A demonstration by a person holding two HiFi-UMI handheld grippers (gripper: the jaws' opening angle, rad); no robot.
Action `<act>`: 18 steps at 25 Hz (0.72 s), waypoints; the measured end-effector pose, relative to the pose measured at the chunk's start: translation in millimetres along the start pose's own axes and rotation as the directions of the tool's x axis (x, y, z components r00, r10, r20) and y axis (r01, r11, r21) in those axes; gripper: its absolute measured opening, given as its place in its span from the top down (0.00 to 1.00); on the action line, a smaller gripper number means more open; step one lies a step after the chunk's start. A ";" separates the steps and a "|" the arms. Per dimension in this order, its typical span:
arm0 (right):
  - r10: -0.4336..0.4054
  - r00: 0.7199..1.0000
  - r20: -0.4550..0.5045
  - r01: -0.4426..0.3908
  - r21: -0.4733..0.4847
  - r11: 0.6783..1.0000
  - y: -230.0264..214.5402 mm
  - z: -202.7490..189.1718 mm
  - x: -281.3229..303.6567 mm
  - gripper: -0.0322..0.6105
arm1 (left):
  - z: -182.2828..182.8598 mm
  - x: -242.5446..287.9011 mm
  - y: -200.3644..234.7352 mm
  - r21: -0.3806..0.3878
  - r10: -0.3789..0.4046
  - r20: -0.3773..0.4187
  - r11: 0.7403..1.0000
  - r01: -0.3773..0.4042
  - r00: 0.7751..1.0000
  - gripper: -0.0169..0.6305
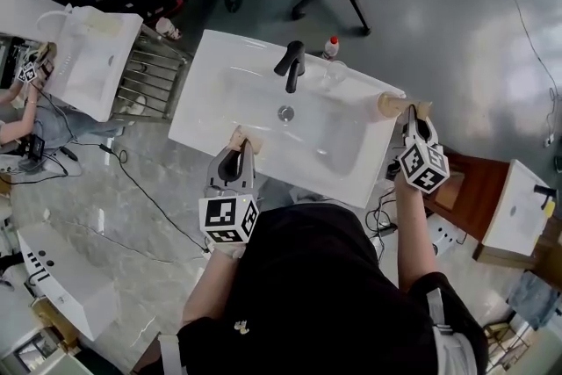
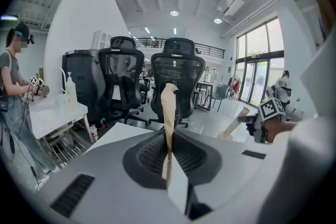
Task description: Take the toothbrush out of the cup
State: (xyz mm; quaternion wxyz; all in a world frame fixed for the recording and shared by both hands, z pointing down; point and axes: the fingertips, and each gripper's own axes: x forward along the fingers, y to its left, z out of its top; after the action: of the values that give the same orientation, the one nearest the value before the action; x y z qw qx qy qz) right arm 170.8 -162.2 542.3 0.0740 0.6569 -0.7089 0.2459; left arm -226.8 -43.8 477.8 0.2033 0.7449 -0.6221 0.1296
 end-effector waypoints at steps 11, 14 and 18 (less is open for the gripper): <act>0.042 0.992 0.120 -0.041 -0.012 0.999 29.3 58.5 -54.7 0.85 | 18.5 18.8 -17.2 0.006 -0.106 0.059 0.994 0.106 0.993 0.91; 0.049 0.989 0.142 -0.047 -0.016 0.999 38.2 65.1 -72.2 0.85 | 22.2 25.9 -25.2 0.012 -0.146 0.067 0.989 0.146 0.987 0.91; 0.048 0.987 0.154 -0.046 -0.013 0.999 45.6 63.1 -94.3 0.85 | 23.2 37.1 -39.4 0.024 -0.203 0.063 0.979 0.202 0.977 0.91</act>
State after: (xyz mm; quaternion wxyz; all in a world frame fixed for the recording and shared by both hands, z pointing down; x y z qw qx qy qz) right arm 152.3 -105.2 435.7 0.0161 0.6567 -0.7290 0.1925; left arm -182.4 -81.4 468.3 0.1885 0.8101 -0.5480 0.0893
